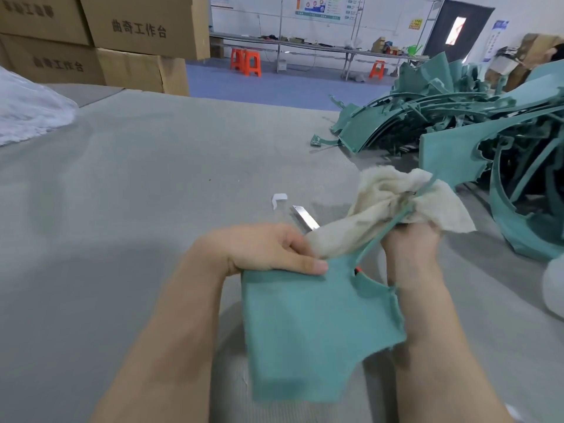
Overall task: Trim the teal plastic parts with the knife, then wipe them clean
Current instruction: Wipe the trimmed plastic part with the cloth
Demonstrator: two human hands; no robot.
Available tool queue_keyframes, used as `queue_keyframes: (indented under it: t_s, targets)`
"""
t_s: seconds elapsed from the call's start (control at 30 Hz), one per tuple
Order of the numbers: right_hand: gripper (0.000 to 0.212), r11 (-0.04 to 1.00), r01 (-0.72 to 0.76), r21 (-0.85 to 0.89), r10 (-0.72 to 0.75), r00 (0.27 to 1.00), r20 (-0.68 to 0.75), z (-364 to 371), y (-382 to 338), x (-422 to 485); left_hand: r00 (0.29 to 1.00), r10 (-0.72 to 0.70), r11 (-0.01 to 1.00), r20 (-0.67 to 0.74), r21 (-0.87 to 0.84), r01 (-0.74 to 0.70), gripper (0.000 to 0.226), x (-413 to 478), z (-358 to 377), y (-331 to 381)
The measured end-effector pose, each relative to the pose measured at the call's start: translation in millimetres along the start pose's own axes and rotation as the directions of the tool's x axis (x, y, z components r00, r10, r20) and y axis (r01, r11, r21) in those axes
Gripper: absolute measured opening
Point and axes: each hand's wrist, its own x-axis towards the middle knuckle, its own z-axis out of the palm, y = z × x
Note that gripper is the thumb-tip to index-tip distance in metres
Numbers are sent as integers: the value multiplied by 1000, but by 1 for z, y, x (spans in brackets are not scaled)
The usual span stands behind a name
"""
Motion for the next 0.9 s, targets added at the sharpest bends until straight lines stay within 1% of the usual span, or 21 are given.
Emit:
queue_keyframes:
  t_s: [0.03,0.1,0.13,0.17,0.2,0.23,0.3,0.37,0.43,0.5,0.53,0.57,0.6,0.67,0.7,0.73,0.77,0.8,0.83,0.87,0.9]
  targets:
    - [27,999,-29,43,29,1000,4,1,0,-1,999,24,998,-36,-54,-26,28,-1,-2,-2]
    - [30,988,50,145,-48,999,-19,3,-6,3,978,77,965,-195,-232,-122,21,-1,-8,-6]
    - [31,944,39,329,-37,999,-12,5,-11,-2,951,74,927,-299,-330,-176,23,1,-11,-8]
    - [32,857,5,515,-9,1000,6,9,-14,-1,914,60,874,-401,-421,-241,22,3,-13,-8]
    - [31,805,-9,593,-11,999,31,10,-15,-2,870,40,815,-492,-488,-313,19,6,-14,-7]
    - [29,791,-26,612,-5,999,50,13,-17,-1,812,25,770,-583,-507,-387,17,9,-15,-7]
    - [28,836,-14,549,-7,999,36,18,-16,-4,675,-19,752,-738,-455,-477,17,13,-17,-5]
    - [27,867,13,499,-35,999,35,21,-15,-13,542,-44,768,-840,-375,-519,17,14,-17,-4]
    - [15,905,90,417,-124,991,56,26,-18,-26,458,-43,770,-888,-321,-551,16,15,-16,-3]
    - [10,942,211,261,-243,965,95,35,-22,-38,406,-19,776,-914,-270,-570,14,17,-14,-4]
    - [11,944,277,182,-301,946,123,41,-22,-43,404,-16,756,-915,-275,-593,13,17,-12,-3]
    - [9,934,336,123,-352,923,153,49,-22,-49,448,-27,713,-894,-331,-617,14,19,-11,-3]
    - [5,912,408,52,-410,891,194,56,-21,-54,537,-45,649,-842,-433,-626,19,20,-10,-1]
    - [5,802,582,-135,-513,787,343,69,-14,-67,764,-12,464,-645,-680,-568,34,21,-6,5]
    - [14,725,650,-227,-521,734,437,74,-8,-74,831,19,380,-556,-765,-520,40,22,-1,6]
    - [26,632,716,-296,-508,671,539,80,-2,-80,848,51,324,-528,-794,-514,41,26,2,5]
    - [38,528,781,-334,-481,599,640,84,4,-87,841,88,235,-534,-809,-539,42,25,3,-3]
    - [47,440,828,-348,-440,537,720,88,9,-92,820,91,218,-565,-792,-570,43,27,8,-1]
    - [53,383,853,-355,-387,497,777,91,13,-98,781,122,215,-612,-752,-623,48,22,11,-10]
    - [58,354,870,-343,-341,461,819,94,17,-103,710,123,274,-694,-664,-696,56,15,18,-12]
    - [61,337,886,-319,-304,423,854,96,19,-108,628,145,207,-764,-598,-775,59,3,29,0]
